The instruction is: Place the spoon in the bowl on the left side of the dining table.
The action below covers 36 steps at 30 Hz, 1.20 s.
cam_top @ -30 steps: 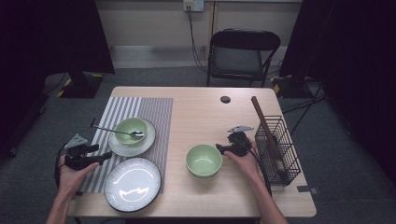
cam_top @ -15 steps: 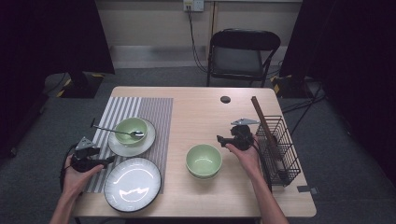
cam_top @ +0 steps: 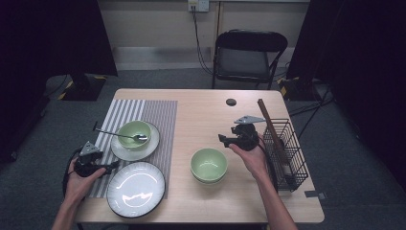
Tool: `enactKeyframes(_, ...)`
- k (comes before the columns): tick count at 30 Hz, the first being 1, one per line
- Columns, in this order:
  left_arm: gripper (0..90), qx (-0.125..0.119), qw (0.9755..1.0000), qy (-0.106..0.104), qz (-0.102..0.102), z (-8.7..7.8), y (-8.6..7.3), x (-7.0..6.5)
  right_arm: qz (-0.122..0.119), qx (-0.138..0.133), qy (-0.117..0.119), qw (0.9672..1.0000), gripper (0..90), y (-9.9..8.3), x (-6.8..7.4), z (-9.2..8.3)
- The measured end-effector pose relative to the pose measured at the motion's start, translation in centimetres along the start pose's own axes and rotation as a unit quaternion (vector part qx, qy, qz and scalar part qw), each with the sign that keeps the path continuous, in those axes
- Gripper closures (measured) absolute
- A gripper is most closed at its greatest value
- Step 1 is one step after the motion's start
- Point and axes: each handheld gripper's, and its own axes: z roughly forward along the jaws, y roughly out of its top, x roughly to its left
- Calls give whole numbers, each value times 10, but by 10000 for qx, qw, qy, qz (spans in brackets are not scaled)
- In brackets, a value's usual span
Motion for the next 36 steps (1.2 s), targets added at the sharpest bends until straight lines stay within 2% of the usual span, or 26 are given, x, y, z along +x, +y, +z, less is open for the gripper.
enactKeyframes(5,117,14,10000,22,39,0,0,0,-144,-90,141,9998,362,11,8,-10)
enactKeyframes(11,116,5,10000,36,34,0,0,-1,-202,-235,267,9992,387,25,14,-23)
enactKeyframes(17,116,4,10000,40,32,0,0,-1,-245,-488,394,9977,390,32,14,-36)
enactKeyframes(24,116,5,10000,32,28,0,0,-1,-262,-617,347,9972,418,40,8,-54)
enactKeyframes(31,116,5,10000,33,28,0,0,-1,-283,-736,439,9959,431,51,1,-70)
enactKeyframes(36,116,7,10000,37,26,0,0,-1,-202,-750,301,9965,432,55,-10,-80)
